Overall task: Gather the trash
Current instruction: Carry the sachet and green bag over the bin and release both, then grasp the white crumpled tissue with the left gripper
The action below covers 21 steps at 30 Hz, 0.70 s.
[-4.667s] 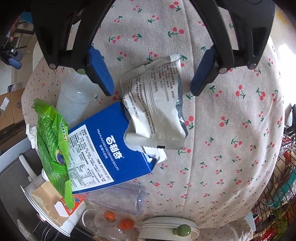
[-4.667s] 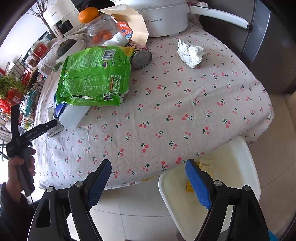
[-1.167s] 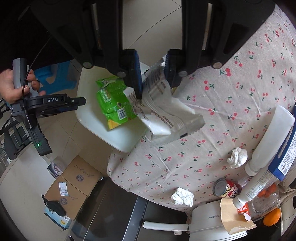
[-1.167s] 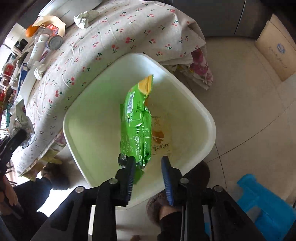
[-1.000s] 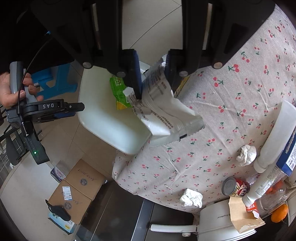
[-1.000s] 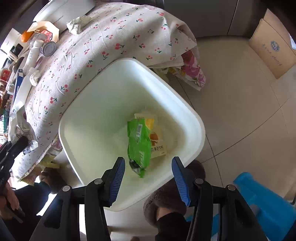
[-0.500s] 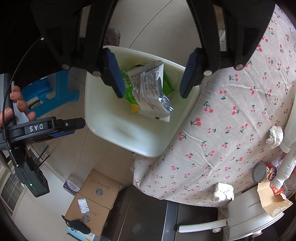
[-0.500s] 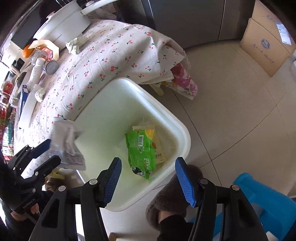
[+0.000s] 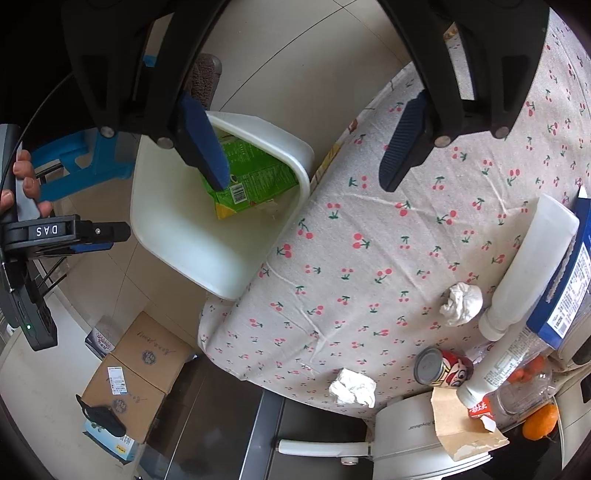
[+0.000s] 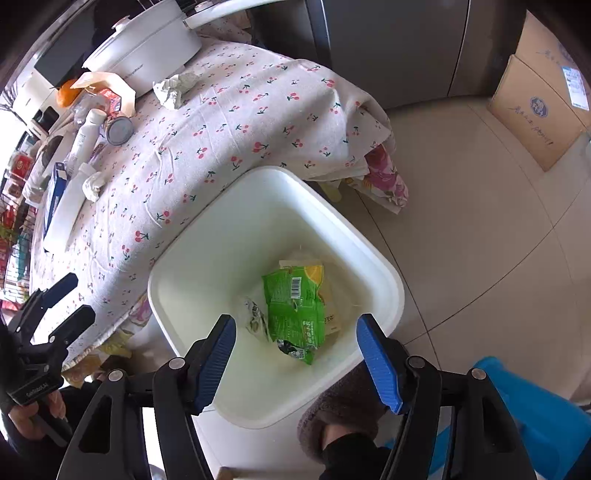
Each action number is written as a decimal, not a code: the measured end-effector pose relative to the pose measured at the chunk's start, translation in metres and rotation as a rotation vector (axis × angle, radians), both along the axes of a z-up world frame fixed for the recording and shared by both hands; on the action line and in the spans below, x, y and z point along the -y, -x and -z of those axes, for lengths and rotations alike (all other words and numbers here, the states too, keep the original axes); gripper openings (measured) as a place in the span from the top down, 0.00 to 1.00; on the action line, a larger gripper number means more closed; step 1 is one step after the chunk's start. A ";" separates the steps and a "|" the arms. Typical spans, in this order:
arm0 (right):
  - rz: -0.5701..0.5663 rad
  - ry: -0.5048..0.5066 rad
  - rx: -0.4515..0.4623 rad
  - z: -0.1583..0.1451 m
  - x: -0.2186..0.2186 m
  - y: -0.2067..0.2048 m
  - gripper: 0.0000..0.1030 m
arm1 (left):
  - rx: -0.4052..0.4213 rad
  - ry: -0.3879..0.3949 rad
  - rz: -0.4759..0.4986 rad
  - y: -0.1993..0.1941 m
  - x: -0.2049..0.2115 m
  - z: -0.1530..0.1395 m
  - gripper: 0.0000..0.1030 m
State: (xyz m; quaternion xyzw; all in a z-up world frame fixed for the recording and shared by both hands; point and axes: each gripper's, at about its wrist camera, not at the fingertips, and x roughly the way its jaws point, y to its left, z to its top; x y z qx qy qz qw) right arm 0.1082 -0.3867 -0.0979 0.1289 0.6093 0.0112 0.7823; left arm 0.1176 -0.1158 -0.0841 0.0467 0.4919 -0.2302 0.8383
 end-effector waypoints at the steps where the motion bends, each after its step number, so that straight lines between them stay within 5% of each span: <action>1: -0.006 0.003 -0.002 0.000 -0.003 -0.002 0.32 | 0.003 -0.006 -0.018 -0.003 -0.007 -0.001 0.19; 8: -0.061 0.056 0.020 -0.015 -0.024 -0.038 0.26 | 0.048 0.036 -0.148 -0.039 -0.055 -0.009 0.08; 12: -0.085 0.118 0.068 -0.030 -0.041 -0.069 0.20 | 0.051 0.066 -0.213 -0.069 -0.070 -0.001 0.08; 21: -0.134 0.090 0.196 -0.029 -0.069 -0.133 0.17 | 0.115 0.079 -0.319 -0.115 -0.068 0.025 0.12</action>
